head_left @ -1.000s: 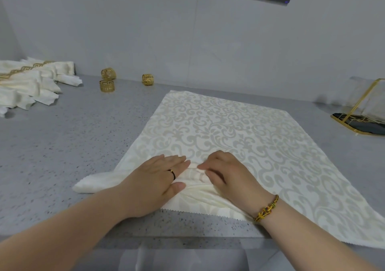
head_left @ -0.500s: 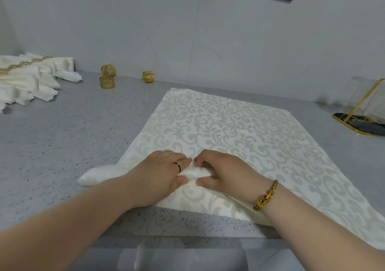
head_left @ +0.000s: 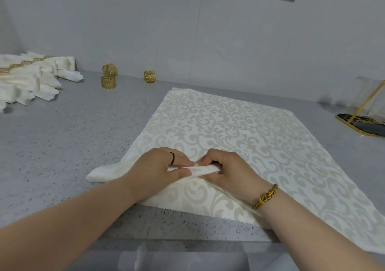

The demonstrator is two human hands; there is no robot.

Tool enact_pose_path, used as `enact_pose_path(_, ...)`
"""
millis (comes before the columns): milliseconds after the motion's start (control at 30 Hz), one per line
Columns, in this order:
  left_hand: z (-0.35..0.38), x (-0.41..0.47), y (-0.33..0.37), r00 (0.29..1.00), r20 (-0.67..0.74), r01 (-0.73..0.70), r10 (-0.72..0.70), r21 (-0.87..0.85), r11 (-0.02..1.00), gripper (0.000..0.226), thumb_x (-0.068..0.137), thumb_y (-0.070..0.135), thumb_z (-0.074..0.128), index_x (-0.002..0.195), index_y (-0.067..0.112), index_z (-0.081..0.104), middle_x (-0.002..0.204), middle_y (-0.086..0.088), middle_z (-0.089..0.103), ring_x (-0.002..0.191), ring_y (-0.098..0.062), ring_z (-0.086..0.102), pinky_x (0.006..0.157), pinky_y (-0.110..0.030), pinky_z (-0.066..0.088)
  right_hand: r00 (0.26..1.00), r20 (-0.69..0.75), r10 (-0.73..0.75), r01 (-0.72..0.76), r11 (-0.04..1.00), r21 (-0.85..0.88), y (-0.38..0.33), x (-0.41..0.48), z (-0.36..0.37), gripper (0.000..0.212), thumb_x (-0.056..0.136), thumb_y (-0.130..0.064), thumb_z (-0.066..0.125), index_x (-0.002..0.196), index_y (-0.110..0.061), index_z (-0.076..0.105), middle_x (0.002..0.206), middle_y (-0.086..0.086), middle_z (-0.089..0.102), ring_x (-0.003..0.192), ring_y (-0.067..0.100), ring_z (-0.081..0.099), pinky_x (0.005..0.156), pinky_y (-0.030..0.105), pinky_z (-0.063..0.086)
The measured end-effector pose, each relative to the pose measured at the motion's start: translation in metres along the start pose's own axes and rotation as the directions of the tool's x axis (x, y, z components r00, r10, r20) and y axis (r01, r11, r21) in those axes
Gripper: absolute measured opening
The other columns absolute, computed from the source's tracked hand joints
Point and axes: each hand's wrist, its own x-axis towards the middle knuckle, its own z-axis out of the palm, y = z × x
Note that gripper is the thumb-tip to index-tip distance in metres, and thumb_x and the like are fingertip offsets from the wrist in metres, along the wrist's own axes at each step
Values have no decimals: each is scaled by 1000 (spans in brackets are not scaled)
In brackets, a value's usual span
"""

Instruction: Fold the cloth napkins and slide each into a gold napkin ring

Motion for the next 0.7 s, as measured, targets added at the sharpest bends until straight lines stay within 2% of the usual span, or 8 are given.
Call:
enact_pose_path(100, 2, -1, 2, 1000, 12, -29, 28, 86, 996, 26, 86, 29, 61, 112, 28, 65, 102, 27, 52, 100, 13, 40, 87, 1, 27, 986, 146, 78, -80, 997, 11, -7, -2, -10, 19, 78, -27, 70, 93, -27, 60, 102, -6, 64, 93, 8, 59, 83, 21, 47)
enact_pose_path(200, 4, 0, 0, 998, 18, -62, 60, 162, 985, 29, 88, 31, 57, 116, 29, 62, 112, 24, 54, 104, 12, 38, 87, 1, 26, 992, 111, 62, -57, 997, -51, -13, -2, -6, 21, 79, -28, 69, 78, -38, 51, 106, -10, 62, 99, 5, 56, 89, 20, 43)
enact_pose_path(267, 4, -2, 3, 997, 25, -71, 68, 197, 978, 31, 89, 37, 54, 119, 29, 61, 120, 21, 55, 112, 8, 42, 90, -1, 26, 996, 89, 20, -8, 990, -140, -14, 0, 0, 26, 81, -20, 67, 71, -33, 46, 105, -5, 61, 100, 11, 55, 89, 24, 42)
enact_pose_path(400, 2, -3, 6, 989, 129, -103, 68, 282, 954, 72, 69, 71, 31, 123, 30, 55, 130, 18, 52, 120, 1, 45, 93, -7, 26, 993, 118, -21, 44, 980, -196, -14, 4, 1, 23, 83, -14, 64, 70, -23, 46, 101, 8, 61, 100, 21, 55, 87, 32, 42)
enact_pose_path(467, 1, -1, 5, 982, 173, -123, 69, 323, 938, 63, 75, 69, 43, 124, 31, 52, 127, 18, 53, 117, 0, 46, 95, -12, 30, 995, 93, -29, 46, 982, -185, -13, 3, 3, 13, 82, -11, 64, 74, -15, 54, 98, 11, 62, 100, 23, 56, 86, 34, 42)
enact_pose_path(533, 0, 1, 6, 987, 140, -118, 77, 315, 942, 51, 81, 59, 52, 123, 30, 53, 123, 16, 57, 114, -1, 49, 96, -17, 34, 999, 51, -19, 27, 988, -155, -11, 1, 6, 7, 82, -10, 64, 77, -9, 59, 96, 11, 63, 96, 23, 57, 83, 31, 43)
enact_pose_path(633, 3, 6, 4, 993, 91, -98, 71, 340, 935, 41, 85, 52, 52, 120, 30, 57, 115, 12, 63, 108, -5, 54, 95, -23, 38, 1000, 19, 13, -12, 997, -70, -10, 0, 5, 24, 81, -15, 66, 68, -25, 49, 100, 1, 62, 97, 16, 57, 83, 24, 43)
enact_pose_path(700, 5, 7, 3, 995, 66, -99, 81, 349, 932, 48, 82, 59, 45, 119, 30, 58, 111, 11, 65, 105, -6, 56, 92, -23, 40, 995, 95, 27, -20, 997, -72, -12, -1, 2, 29, 80, -22, 69, 71, -30, 42, 107, -10, 56, 102, 9, 54, 87, 20, 41)
